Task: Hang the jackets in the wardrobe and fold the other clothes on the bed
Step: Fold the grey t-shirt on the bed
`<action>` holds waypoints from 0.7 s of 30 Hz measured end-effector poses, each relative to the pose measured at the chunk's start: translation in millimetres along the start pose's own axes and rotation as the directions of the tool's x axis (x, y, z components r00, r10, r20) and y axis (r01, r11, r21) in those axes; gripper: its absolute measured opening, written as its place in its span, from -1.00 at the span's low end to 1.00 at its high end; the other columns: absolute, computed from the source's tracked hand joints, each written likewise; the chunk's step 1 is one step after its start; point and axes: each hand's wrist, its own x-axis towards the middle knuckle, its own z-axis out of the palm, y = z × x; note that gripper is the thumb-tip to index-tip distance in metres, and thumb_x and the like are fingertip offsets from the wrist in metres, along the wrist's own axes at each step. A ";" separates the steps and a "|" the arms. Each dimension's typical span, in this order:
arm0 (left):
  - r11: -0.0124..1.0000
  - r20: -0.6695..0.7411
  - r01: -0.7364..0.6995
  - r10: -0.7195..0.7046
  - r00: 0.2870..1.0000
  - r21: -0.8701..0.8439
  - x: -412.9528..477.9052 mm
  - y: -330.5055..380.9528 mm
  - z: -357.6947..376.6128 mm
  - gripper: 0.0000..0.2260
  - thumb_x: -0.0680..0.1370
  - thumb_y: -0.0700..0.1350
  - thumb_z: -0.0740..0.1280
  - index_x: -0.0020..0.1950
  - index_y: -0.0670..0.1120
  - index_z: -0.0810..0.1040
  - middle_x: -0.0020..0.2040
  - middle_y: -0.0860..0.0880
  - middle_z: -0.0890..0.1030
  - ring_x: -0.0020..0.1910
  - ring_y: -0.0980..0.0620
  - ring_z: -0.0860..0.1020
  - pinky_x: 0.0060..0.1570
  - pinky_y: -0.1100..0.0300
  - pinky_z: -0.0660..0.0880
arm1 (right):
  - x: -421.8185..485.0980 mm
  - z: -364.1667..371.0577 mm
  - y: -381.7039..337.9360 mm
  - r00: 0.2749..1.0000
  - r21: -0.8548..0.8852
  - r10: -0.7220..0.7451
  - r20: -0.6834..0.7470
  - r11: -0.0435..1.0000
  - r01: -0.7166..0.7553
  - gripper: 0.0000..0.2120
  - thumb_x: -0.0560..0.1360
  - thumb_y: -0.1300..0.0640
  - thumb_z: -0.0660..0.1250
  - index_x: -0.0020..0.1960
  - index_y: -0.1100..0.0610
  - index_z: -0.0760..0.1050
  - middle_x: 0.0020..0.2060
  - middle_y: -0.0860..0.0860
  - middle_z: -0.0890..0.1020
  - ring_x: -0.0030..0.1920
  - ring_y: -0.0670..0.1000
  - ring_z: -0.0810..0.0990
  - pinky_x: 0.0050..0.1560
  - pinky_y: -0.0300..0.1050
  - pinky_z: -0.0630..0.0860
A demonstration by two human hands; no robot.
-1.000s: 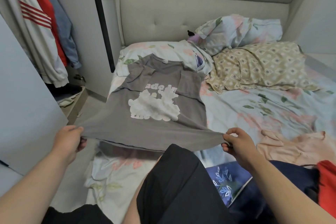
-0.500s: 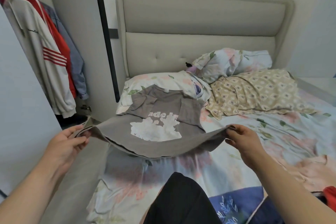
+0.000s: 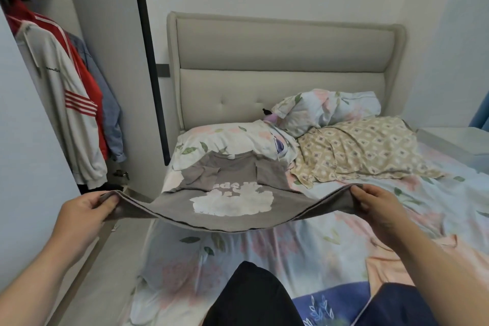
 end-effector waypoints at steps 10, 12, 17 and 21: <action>0.988 0.186 0.152 -0.156 0.970 0.035 3.3 -27.7 -58.9 -0.87 0.60 -0.22 0.31 -0.01 -0.18 0.66 -0.23 -0.07 0.72 -0.28 0.07 0.68 -0.30 0.27 0.61 | -24.1 -49.3 -34.1 0.975 -0.274 0.124 0.183 0.959 -0.071 -0.82 0.49 0.25 0.36 -0.28 0.19 0.59 -0.42 0.09 0.51 -0.42 0.00 0.49 -0.48 -0.18 0.48; 0.981 0.233 0.193 -0.191 0.954 0.015 -2.2 -31.2 -64.5 -0.85 0.60 -0.29 0.27 -0.03 -0.21 0.65 -0.26 -0.04 0.72 -0.30 0.11 0.68 -0.35 0.28 0.60 | -27.9 -56.1 -37.9 0.961 -0.270 0.173 0.217 0.957 -0.111 -0.89 0.40 0.21 0.40 -0.26 0.23 0.56 -0.42 0.12 0.50 -0.45 0.01 0.46 -0.51 -0.19 0.43; 0.944 0.374 0.291 -0.216 0.902 -0.156 -15.5 -4.2 -72.4 -0.54 0.60 -0.39 0.10 -0.24 -0.12 0.73 -0.28 -0.14 0.70 -0.35 0.02 0.68 -0.44 0.23 0.59 | -25.4 -70.5 -45.0 0.911 -0.185 0.287 0.296 0.953 -0.240 -0.92 0.37 0.27 0.35 -0.27 0.28 0.57 -0.38 0.23 0.53 -0.45 0.07 0.54 -0.51 -0.16 0.48; 0.878 0.467 0.411 -0.264 0.844 -0.246 -17.3 1.0 -59.2 -0.73 0.53 -0.28 0.19 -0.10 -0.22 0.71 -0.14 -0.31 0.69 -0.23 -0.19 0.69 -0.33 0.09 0.64 | -15.1 -64.4 -36.8 0.888 -0.222 0.363 0.281 0.925 -0.308 -0.92 0.35 0.27 0.37 -0.25 0.32 0.56 -0.41 0.22 0.54 -0.47 0.07 0.54 -0.51 -0.19 0.49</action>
